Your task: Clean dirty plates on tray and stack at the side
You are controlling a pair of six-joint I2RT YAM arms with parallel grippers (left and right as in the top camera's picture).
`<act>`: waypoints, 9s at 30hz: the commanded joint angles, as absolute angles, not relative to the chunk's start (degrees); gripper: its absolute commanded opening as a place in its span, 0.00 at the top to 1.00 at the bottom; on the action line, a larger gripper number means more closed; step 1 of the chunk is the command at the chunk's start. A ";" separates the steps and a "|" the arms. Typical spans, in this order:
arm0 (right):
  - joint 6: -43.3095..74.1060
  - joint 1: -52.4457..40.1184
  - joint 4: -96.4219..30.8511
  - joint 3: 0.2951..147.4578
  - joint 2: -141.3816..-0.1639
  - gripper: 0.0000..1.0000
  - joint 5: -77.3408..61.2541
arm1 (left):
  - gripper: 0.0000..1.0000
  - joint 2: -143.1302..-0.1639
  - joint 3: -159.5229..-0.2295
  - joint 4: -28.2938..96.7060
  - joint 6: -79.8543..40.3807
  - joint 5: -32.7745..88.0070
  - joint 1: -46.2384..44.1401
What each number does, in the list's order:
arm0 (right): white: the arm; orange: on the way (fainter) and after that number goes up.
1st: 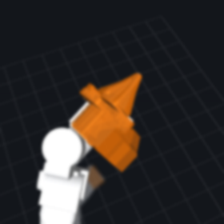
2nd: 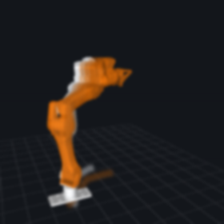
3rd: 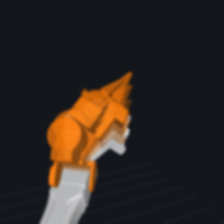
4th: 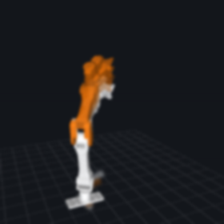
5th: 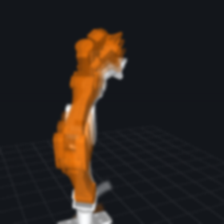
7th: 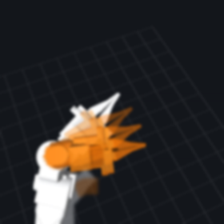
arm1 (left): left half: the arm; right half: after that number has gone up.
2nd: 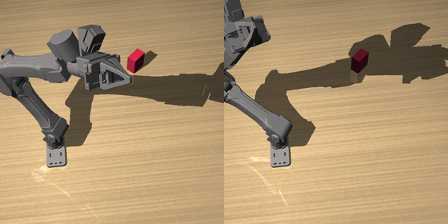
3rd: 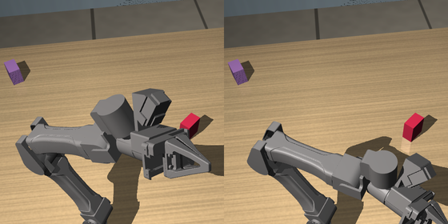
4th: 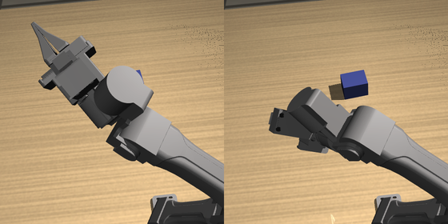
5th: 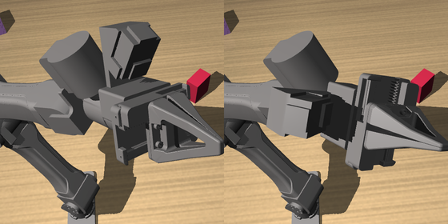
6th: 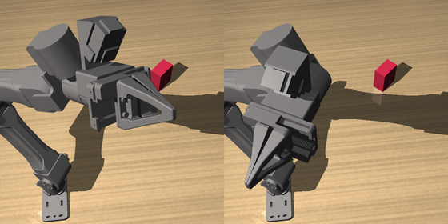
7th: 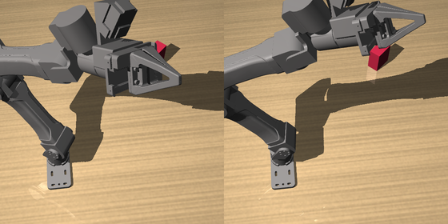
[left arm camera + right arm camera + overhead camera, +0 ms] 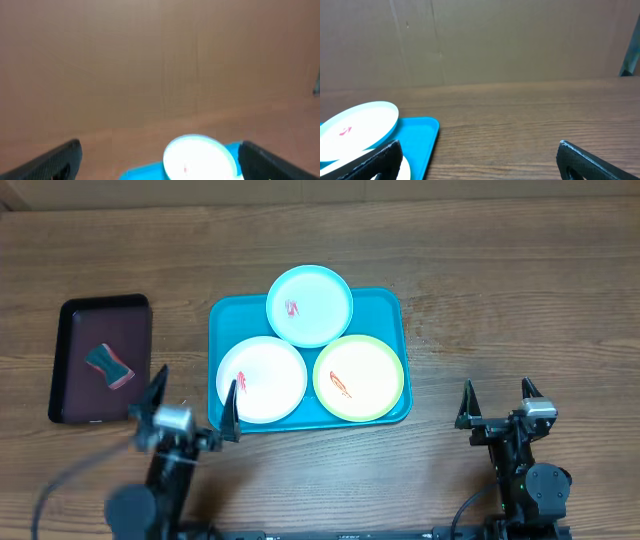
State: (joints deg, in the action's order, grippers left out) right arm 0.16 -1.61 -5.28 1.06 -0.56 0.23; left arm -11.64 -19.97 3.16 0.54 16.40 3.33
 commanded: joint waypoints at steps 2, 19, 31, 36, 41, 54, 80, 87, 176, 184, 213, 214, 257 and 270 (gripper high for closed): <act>-0.05 -1.87 -4.86 0.47 -0.16 0.00 -0.10 | 0.00 -30.61 -36.99 14.48 4.82 21.08 2.98; -0.05 -1.87 -4.84 0.47 -0.16 0.00 -0.10 | 0.00 -71.40 -72.95 44.86 -4.80 2.02 6.74; -0.05 -1.85 -4.86 0.47 -0.16 0.00 -0.10 | 0.00 -82.61 -83.40 51.18 -12.47 -1.58 15.44; -0.05 -1.87 -4.86 0.47 -0.16 0.00 -0.10 | 0.00 -86.15 -83.72 49.28 -12.21 -1.93 18.90; -0.05 -1.87 -4.86 0.47 -0.16 0.00 -0.10 | 0.00 -90.74 -83.72 46.26 -12.49 -3.70 20.78; -0.05 -1.87 -4.84 0.47 -0.16 0.00 -0.10 | 0.00 -105.60 -83.72 41.87 -17.39 -11.18 27.00; -0.05 -1.87 -4.86 0.47 -0.16 0.00 -0.10 | 0.44 -120.77 -83.72 40.05 -17.34 -6.39 30.04; -0.05 -1.87 -4.86 0.47 -0.16 0.00 -0.10 | 0.96 -120.77 -83.72 41.85 -17.17 -6.55 30.04; -0.05 -1.87 -4.86 0.47 -0.16 0.00 -0.10 | 0.96 -120.73 -87.37 50.00 -16.73 -9.17 29.98; -0.05 -1.87 -4.84 0.47 -0.16 0.00 -0.10 | 0.96 -120.70 -101.45 63.90 -16.78 -8.86 29.95; -0.05 -1.87 -4.84 0.47 -0.16 0.00 -0.10 | 0.96 -116.90 -111.70 74.17 -17.50 -2.98 30.33; -0.05 -1.87 -4.86 0.47 -0.16 0.00 -0.10 | 0.96 -117.08 -110.96 73.17 -18.39 -3.70 30.33; -0.05 -1.87 -4.86 0.47 -0.16 0.00 -0.10 | 0.96 -109.73 -124.29 85.45 -17.74 9.76 23.83; -0.05 -1.87 -4.86 0.47 -0.16 0.00 -0.10 | 0.96 -107.98 -108.22 83.48 -12.64 12.08 2.28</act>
State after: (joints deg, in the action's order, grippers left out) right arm 0.19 -1.61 -5.15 1.06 -0.58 0.21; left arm -107.48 -114.72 85.01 -14.59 10.52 7.77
